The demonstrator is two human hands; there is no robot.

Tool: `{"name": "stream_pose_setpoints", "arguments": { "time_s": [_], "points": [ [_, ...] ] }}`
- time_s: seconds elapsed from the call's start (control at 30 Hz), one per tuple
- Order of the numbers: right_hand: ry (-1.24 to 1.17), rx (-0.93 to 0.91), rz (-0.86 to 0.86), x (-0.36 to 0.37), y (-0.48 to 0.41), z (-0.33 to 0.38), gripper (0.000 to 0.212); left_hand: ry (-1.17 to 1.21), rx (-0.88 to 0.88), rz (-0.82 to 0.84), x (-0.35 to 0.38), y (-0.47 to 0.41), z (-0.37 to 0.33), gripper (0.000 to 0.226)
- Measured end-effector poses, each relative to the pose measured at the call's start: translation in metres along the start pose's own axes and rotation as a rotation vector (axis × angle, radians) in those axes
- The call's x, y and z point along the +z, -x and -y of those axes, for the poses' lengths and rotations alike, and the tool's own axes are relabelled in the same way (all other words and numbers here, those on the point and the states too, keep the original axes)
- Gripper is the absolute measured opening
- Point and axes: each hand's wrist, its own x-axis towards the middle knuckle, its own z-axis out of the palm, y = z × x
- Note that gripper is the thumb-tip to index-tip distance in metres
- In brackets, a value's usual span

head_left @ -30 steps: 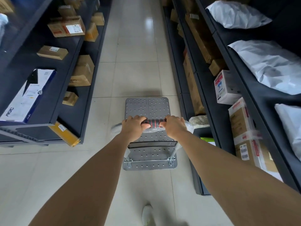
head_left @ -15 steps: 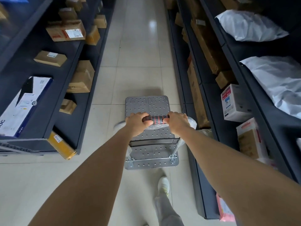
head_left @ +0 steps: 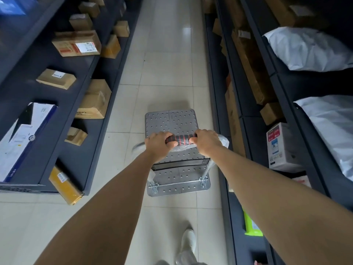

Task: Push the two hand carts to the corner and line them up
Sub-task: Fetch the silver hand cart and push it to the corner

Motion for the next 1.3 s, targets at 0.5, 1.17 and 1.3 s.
{"name": "stream_pose_setpoints", "arguments": {
  "time_s": [0.5,1.17,1.3],
  "points": [
    [-0.023,0.014,0.007,-0.043,-0.113,0.021,0.027,-0.078,0.009,0.026,-0.052,-0.119,0.019,0.035],
    [-0.093,0.095,0.012,-0.099,-0.283,0.072,0.022,-0.321,-0.045,0.142,-0.144,-0.286,0.054,0.040],
    [-0.048,0.076,0.018,-0.115,-0.317,0.067,0.019,-0.358,-0.070,0.149,-0.155,-0.319,0.046,0.040]
  ]
}}
